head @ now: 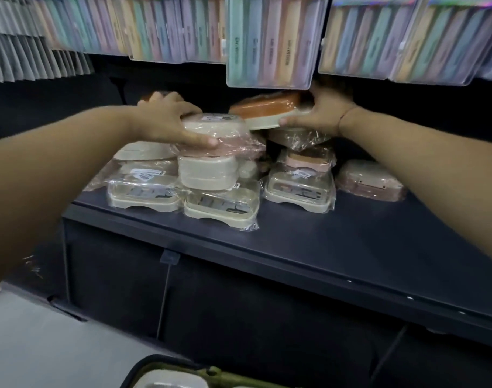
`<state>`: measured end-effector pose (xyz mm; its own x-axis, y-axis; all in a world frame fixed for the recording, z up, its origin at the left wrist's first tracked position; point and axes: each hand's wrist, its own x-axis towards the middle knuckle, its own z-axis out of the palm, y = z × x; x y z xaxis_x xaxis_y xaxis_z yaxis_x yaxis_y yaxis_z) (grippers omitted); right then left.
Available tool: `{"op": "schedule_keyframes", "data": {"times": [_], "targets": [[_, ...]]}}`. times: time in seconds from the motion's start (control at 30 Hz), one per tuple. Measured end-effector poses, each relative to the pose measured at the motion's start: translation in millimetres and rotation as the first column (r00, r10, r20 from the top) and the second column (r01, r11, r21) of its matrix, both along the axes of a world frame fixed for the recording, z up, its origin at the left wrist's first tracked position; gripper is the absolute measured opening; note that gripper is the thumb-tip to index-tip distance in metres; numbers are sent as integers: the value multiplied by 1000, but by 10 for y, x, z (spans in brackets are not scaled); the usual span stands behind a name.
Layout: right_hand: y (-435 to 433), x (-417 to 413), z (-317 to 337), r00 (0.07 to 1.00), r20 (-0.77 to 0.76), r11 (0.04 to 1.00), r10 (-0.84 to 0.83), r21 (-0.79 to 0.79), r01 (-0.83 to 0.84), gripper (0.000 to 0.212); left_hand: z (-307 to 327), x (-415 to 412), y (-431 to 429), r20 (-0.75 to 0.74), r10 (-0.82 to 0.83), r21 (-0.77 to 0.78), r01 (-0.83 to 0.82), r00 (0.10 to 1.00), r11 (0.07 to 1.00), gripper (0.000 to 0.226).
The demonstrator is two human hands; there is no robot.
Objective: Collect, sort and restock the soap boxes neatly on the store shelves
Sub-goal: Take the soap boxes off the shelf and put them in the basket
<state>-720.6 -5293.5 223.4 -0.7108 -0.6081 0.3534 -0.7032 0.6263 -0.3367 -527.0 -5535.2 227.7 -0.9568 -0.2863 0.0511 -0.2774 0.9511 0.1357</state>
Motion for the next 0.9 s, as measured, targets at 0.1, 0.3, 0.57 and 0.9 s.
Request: {"op": "schedule_keyframes", "data": {"times": [0.1,0.3,0.57,0.9], "targets": [[-79,42,-33,998,63,999,7,-42,-4,119,-27,-6,77,-54,-2,201,12,999,980,127],[-253,149,-61,993,100,997,-61,-40,65,111,-148,32,206,-251,26,352,67,968,934,98],[152,908,-170,982,10,929,-188,-322,181,82,-250,540,340,-477,27,323,146,879,935,100],[1471,2820,-1177,959,281,734,28,-657,171,76,-1006,2200,834,-601,103,380,170,792,909,94]]}}
